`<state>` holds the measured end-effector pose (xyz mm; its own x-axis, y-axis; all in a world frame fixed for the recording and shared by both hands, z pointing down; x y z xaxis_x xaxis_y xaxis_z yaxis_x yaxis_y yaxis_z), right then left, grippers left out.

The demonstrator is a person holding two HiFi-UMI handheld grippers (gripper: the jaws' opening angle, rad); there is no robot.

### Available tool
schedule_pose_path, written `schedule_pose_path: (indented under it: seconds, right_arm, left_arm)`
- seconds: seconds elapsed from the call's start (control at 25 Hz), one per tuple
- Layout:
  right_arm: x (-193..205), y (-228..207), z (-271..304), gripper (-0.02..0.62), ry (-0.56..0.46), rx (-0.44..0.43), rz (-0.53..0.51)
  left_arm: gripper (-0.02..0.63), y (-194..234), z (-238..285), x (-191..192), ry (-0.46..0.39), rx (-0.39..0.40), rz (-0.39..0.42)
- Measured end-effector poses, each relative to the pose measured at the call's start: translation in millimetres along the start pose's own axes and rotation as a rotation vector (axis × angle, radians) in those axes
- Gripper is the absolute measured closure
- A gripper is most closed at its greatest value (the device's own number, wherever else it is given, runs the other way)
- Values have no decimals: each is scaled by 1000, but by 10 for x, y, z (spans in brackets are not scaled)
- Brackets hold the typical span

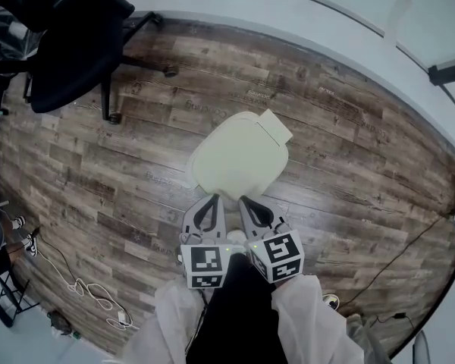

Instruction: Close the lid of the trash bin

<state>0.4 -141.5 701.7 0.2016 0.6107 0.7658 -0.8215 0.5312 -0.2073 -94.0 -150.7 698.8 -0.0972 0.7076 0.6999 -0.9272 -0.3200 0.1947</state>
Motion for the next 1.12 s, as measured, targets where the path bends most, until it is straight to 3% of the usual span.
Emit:
schedule_pose_path:
  seconds: [0.44,1.12]
  right_arm:
    - [89,-116,39,572,3,12,32]
    - [233,-84,141,572,29,16,59]
  left_arm:
    - [598,235,236,424,92,-58,-79]
    - [598,387,545,758,189,-58,-57]
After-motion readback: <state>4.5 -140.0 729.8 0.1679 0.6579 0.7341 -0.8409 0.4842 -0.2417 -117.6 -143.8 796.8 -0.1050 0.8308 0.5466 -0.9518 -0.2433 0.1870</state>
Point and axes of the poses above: the fingertips, and each gripper's own axes: z forward along the fingers, y to its left, x out of its underside, the point moved 5 cm from there along -z, backward along the fingers, and after that the axes turned 13 degrees about -z, right-handed, at the moved point
